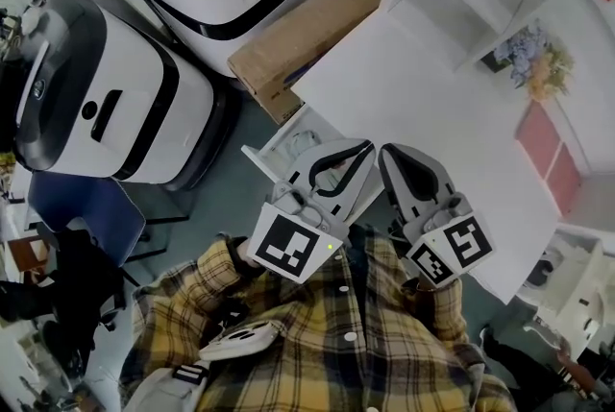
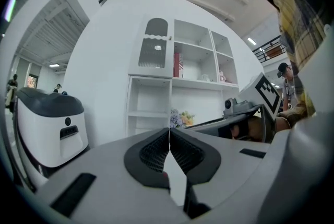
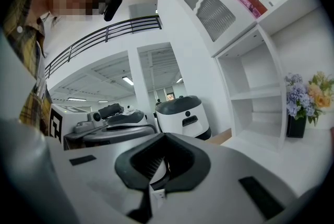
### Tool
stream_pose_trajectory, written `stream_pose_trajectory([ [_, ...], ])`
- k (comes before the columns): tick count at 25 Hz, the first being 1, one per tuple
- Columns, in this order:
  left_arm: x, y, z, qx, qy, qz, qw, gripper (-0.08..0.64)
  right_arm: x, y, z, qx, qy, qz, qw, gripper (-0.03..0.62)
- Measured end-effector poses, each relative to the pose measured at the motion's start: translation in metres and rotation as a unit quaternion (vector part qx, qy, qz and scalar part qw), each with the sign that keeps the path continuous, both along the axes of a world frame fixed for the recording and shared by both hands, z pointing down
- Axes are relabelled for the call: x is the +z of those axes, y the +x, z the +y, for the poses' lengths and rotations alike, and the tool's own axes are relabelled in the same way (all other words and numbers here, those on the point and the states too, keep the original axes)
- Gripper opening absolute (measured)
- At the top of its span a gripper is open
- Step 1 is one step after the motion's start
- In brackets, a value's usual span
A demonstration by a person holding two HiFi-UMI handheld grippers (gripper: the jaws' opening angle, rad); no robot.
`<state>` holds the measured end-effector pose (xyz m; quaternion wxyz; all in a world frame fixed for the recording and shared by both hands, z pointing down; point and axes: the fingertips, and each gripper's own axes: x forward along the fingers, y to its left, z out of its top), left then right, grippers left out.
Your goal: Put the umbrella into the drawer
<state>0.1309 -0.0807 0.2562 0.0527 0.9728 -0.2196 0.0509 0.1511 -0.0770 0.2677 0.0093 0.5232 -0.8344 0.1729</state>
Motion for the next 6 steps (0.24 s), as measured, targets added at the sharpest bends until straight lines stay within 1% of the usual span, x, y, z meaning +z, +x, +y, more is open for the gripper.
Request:
stream_pose_trajectory([
  [6, -0.0016, 0.0055, 0.0059, 0.035, 0.030, -0.012, 0.9989, 0.023, 0.0002, 0.0036, 0.0019, 0.006, 0.003, -0.003, 1.000, 0.017],
])
